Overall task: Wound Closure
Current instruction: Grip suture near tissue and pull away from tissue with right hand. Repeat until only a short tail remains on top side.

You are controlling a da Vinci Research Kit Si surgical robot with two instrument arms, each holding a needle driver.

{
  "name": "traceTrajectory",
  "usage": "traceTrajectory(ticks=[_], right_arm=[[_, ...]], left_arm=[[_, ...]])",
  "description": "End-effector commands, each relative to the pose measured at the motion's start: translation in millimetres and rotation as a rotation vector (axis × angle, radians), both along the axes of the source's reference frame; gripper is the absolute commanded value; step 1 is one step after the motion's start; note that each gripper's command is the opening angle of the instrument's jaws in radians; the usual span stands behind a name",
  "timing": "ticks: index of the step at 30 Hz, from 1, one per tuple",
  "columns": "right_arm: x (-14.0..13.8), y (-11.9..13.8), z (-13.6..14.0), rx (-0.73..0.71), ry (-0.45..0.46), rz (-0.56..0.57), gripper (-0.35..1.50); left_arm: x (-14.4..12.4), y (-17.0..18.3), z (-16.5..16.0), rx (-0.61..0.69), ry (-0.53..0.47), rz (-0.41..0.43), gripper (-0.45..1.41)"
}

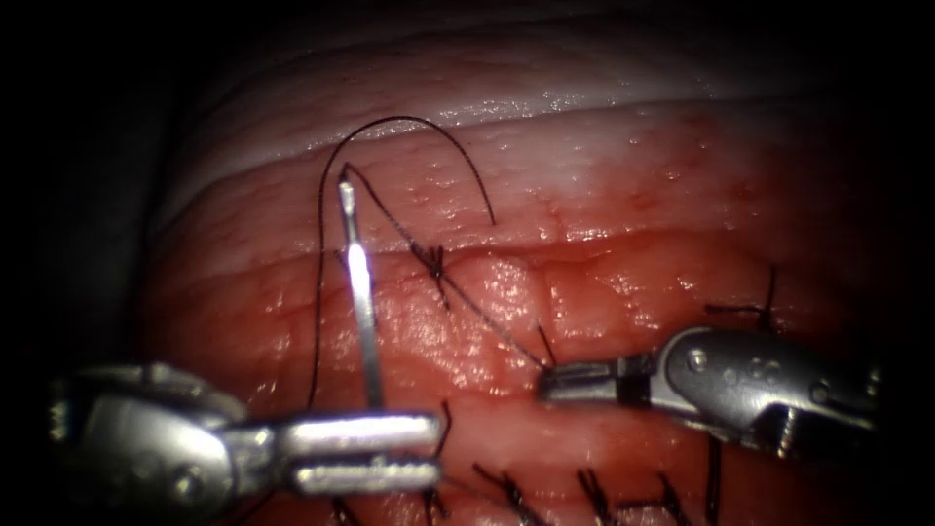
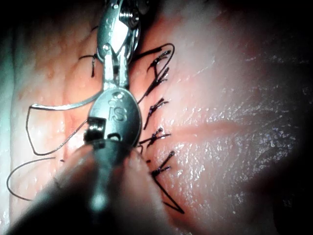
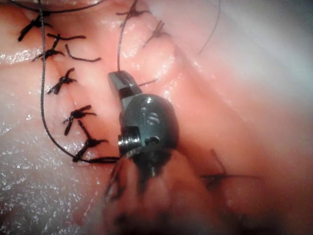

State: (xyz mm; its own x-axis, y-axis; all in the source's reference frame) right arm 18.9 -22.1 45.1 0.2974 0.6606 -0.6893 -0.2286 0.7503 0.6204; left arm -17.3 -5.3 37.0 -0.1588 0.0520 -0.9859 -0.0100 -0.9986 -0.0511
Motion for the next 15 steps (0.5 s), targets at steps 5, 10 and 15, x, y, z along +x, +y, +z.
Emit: traceTrajectory(ticks=[5, 10, 15], right_arm=[[1.6, -4.1, -5.0, 0.002, 0.029, -0.036, -0.35], [3.7, -6.0, -8.8, -0.007, 0.039, -0.055, -0.35], [5.2, -2.0, -8.0, -0.336, 0.074, -0.034, 1.40]], left_arm=[[-1.2, -1.4, -0.4, 0.022, -0.018, 0.057, -0.45], [-0.9, -1.6, -1.1, 0.021, -0.027, 0.065, -0.45], [1.1, -0.8, -1.1, 0.023, 0.029, 0.037, -0.45]])
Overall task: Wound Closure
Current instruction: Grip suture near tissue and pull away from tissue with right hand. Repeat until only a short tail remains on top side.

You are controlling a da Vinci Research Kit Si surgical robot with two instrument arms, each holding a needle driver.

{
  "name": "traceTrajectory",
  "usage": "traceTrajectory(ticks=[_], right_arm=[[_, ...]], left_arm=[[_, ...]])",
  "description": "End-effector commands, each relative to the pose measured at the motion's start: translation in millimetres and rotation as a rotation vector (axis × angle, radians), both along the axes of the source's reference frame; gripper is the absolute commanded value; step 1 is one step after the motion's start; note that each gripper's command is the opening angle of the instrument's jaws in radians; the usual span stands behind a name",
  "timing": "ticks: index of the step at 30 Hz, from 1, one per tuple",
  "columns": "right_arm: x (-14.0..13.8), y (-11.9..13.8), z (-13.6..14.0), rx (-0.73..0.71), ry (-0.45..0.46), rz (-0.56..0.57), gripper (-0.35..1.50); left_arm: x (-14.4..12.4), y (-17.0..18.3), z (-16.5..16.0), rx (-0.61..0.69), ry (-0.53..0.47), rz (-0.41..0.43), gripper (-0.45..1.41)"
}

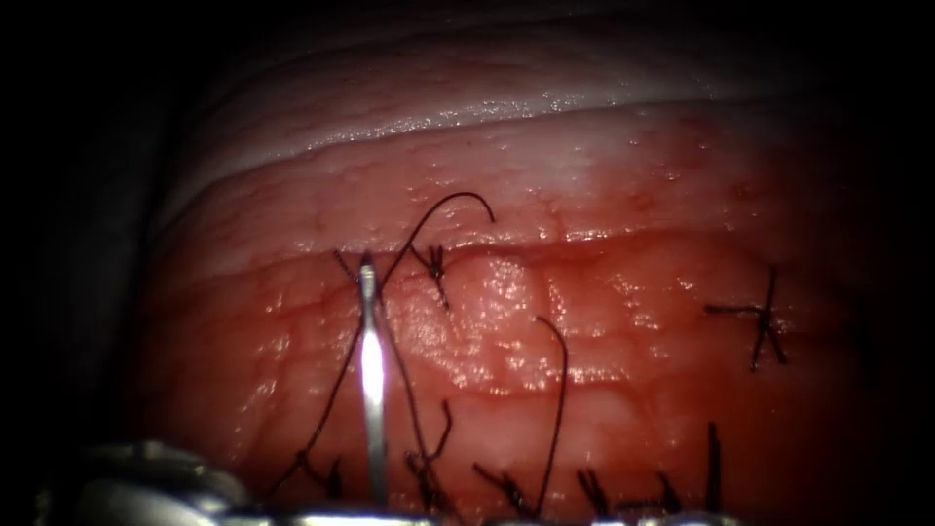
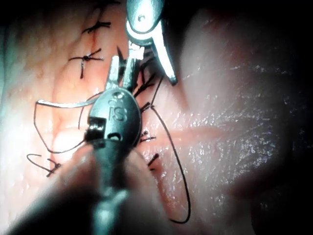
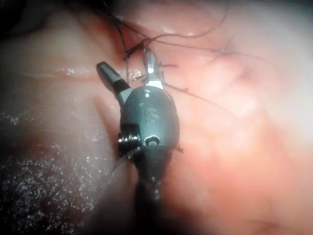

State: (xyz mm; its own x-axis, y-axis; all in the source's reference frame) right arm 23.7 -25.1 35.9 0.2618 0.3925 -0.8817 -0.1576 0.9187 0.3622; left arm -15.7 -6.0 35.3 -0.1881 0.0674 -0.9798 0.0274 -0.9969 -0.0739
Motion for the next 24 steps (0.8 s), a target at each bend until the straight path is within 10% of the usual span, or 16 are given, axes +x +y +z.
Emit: traceTrajectory(ticks=[1, 10, 19, 22, 23, 24], right_arm=[[0.4, 1.8, 1.6, -0.027, 0.007, 0.022, 1.45], [-2.7, 8.6, 8.0, -0.156, -0.049, 0.050, 1.35], [-2.0, 9.2, 14.5, -0.179, -0.111, 0.013, 1.25], [-2.0, 9.0, 15.4, -0.181, -0.112, 0.015, 0.94], [-2.3, 8.7, 15.6, -0.177, -0.109, 0.007, -0.05], [-2.5, 8.6, 15.5, -0.174, -0.109, -0.008, -0.35]], left_arm=[[0.0, 0.3, 0.5, 0.002, 0.012, -0.003, -0.45], [6.8, 3.8, 1.3, 0.024, 0.097, -0.142, -0.45], [6.8, 4.5, 2.7, 0.026, 0.108, -0.163, -0.45], [6.9, 4.6, 2.8, 0.026, 0.107, -0.169, -0.45], [6.9, 4.7, 2.8, 0.027, 0.108, -0.169, -0.45], [6.9, 4.7, 2.8, 0.027, 0.106, -0.168, -0.45]])
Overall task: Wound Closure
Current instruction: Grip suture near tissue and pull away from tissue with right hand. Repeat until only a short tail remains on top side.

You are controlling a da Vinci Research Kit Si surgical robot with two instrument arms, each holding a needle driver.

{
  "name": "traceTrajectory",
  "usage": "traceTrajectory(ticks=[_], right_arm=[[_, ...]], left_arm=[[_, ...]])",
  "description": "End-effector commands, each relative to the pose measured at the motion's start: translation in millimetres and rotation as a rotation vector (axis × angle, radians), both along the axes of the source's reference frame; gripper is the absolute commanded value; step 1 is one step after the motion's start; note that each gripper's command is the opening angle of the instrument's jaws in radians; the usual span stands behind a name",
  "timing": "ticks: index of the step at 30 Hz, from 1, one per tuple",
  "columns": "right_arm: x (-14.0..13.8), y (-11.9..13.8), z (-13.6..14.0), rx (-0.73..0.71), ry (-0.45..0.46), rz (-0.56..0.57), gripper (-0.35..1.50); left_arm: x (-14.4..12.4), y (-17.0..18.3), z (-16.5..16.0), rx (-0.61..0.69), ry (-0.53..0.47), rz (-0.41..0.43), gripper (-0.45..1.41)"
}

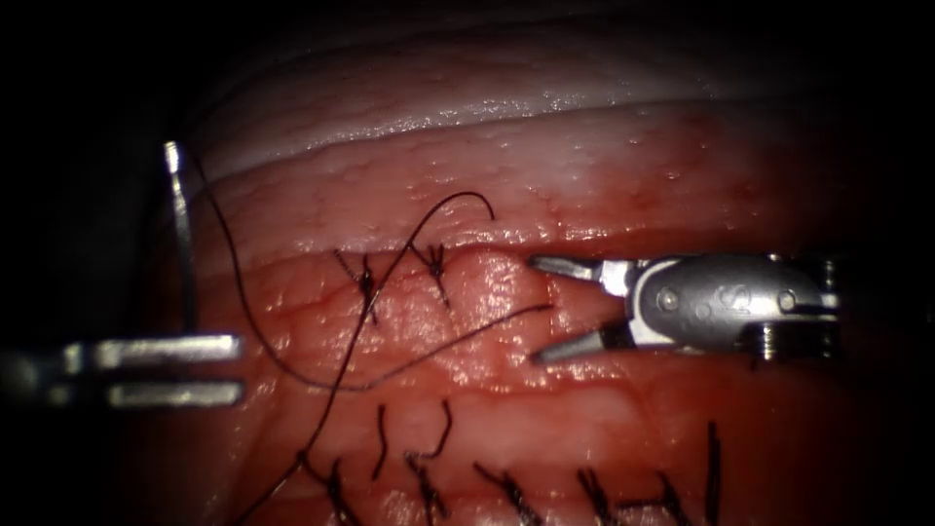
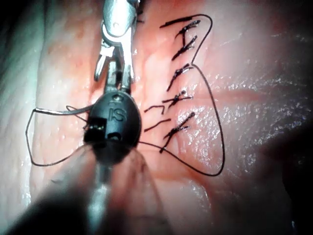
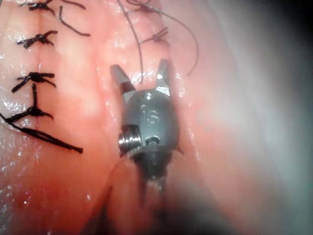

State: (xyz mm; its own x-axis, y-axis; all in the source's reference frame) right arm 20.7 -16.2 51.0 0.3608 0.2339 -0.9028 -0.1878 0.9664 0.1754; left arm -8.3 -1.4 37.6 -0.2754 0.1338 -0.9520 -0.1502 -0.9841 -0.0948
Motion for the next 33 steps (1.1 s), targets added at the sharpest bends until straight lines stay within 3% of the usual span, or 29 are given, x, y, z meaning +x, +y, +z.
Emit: traceTrajectory(ticks=[1, 8, 10, 15, 21, 22, 23, 24, 25, 26, 27, 33], right_arm=[[0.5, -0.3, 0.4, 0.004, 0.001, -0.009, -0.35], [-1.4, -2.1, -4.0, 0.082, 0.005, -0.077, -0.35], [-1.0, -6.1, -9.5, 0.139, 0.011, -0.092, -0.35], [1.1, -10.9, -16.5, 0.167, 0.012, -0.143, -0.35], [3.9, -12.9, -19.0, 0.160, 0.008, -0.164, -0.35], [4.4, -12.4, -18.6, 0.108, 0.021, -0.161, 0.15], [4.4, -11.4, -17.8, 0.043, 0.046, -0.142, 0.99], [4.3, -10.8, -17.3, 0.016, 0.050, -0.136, 1.23], [4.3, -10.8, -17.3, 0.016, 0.050, -0.136, 1.23], [3.7, -9.0, -16.2, -0.042, 0.061, -0.119, 1.45], [2.2, -6.7, -14.6, -0.091, 0.077, -0.080, 1.46], [-1.1, -2.4, -9.8, -0.119, 0.056, -0.045, 1.35]], left_arm=[[-0.5, 0.1, 0.5, -0.001, -0.002, 0.002, -0.45], [-0.3, 0.7, 1.6, 0.001, -0.008, 0.002, -0.45], [-0.2, 1.3, 3.3, 0.016, -0.009, -0.004, -0.45], [-0.2, 0.7, 4.0, 0.034, 0.008, 0.001, -0.45], [0.0, 0.2, 2.8, 0.036, 0.018, 0.000, -0.45], [0.1, 0.1, 2.5, 0.037, 0.020, 0.000, -0.45], [0.4, 0.1, 2.3, 0.038, 0.019, 0.002, -0.45], [0.7, 0.2, 2.2, 0.039, 0.018, 0.004, -0.45], [0.7, 0.2, 2.2, 0.039, 0.018, 0.004, -0.45], [1.3, 0.6, 2.1, 0.043, 0.023, 0.004, -0.45], [2.6, 1.1, 2.1, 0.045, 0.036, -0.013, -0.45], [5.6, 2.2, 2.2, 0.052, 0.065, -0.073, -0.45]])
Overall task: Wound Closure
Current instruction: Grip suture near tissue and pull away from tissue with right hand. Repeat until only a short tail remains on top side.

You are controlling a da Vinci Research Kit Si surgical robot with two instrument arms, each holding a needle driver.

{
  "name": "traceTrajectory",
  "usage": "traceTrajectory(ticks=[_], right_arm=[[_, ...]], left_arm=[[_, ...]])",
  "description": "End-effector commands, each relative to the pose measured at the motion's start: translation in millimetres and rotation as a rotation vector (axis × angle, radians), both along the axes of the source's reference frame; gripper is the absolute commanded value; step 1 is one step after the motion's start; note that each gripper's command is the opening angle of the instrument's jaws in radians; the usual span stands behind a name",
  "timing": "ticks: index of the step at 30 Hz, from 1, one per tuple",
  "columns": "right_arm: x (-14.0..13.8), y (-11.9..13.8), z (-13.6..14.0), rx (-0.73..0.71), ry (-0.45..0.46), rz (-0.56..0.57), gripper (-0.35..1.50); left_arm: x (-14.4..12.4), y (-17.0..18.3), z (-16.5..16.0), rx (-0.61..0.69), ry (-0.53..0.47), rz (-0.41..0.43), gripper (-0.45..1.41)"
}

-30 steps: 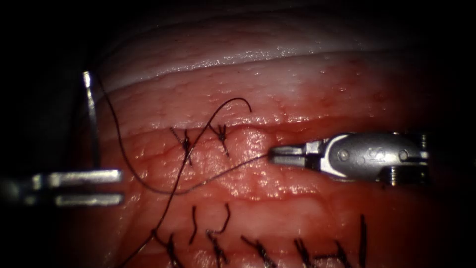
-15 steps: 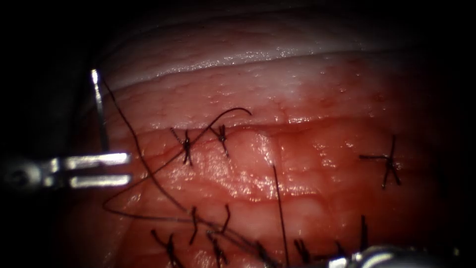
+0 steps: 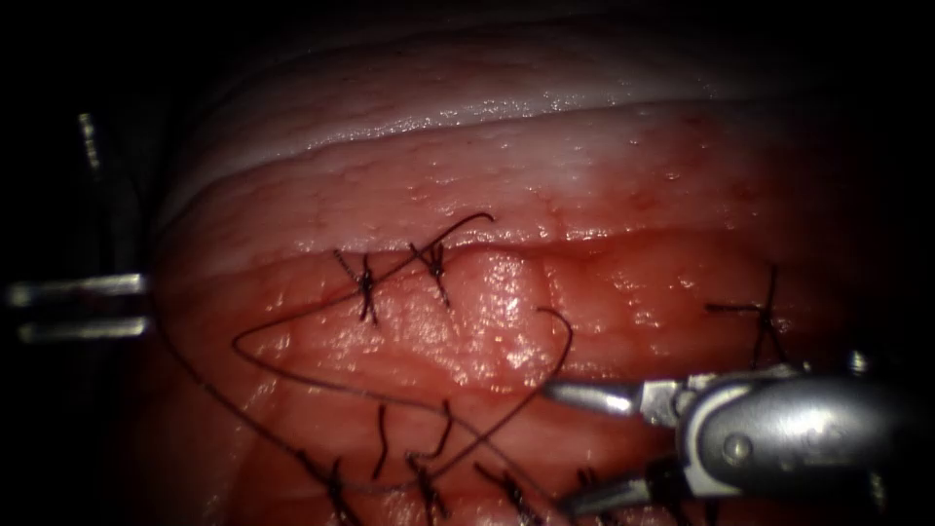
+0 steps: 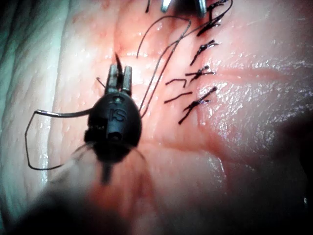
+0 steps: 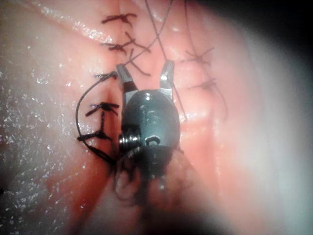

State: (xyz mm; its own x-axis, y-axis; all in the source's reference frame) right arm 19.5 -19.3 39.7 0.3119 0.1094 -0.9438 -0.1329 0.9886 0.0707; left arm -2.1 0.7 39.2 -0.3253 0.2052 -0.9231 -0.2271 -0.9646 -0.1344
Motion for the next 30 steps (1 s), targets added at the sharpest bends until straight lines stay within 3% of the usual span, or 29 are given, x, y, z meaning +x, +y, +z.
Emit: traceTrajectory(ticks=[1, 6, 7, 9, 11, 12, 13, 14, 18, 24, 27, 30], right_arm=[[-0.5, 1.6, 3.3, -0.004, -0.016, 0.010, 1.35], [0.6, 3.6, 9.8, -0.031, -0.037, 0.036, 1.38], [0.6, 3.6, 9.8, -0.031, -0.037, 0.036, 1.38], [1.2, 3.8, 11.7, -0.019, -0.030, 0.043, 1.33], [1.4, 3.8, 12.8, 0.001, -0.022, 0.048, 1.13], [1.3, 3.8, 12.9, 0.019, -0.012, 0.042, 0.89], [1.2, 3.6, 12.6, 0.045, 0.033, 0.001, -0.26], [1.1, 3.5, 12.3, 0.050, 0.036, -0.017, -0.35], [1.2, 2.7, 10.4, 0.060, 0.069, -0.060, -0.35], [0.4, 0.0, 6.3, 0.082, 0.006, -0.112, -0.35], [0.7, -3.4, 1.3, 0.104, -0.034, -0.147, -0.35], [1.2, -5.4, -2.0, 0.127, -0.076, -0.182, -0.35]], left_arm=[[0.0, 0.3, 0.6, -0.001, 0.004, -0.011, -0.45], [0.3, 0.7, 1.1, -0.003, 0.018, -0.033, -0.45], [0.3, 0.7, 1.1, -0.003, 0.018, -0.033, -0.45], [0.2, 0.8, 1.5, -0.004, 0.020, -0.035, -0.45], [0.1, 0.8, 1.6, -0.004, 0.023, -0.037, -0.45], [0.1, 0.7, 1.6, -0.005, 0.023, -0.037, -0.45], [0.0, 0.7, 1.6, -0.005, 0.027, -0.039, -0.45], [0.0, 0.7, 1.6, -0.005, 0.027, -0.040, -0.45], [-0.1, 0.8, 1.8, -0.005, 0.027, -0.040, -0.45], [-0.1, 1.0, 2.3, -0.005, 0.026, -0.040, -0.45], [-0.1, 1.2, 2.9, -0.006, 0.030, -0.042, -0.45], [-0.1, 1.1, 3.0, -0.007, 0.031, -0.043, -0.45]])
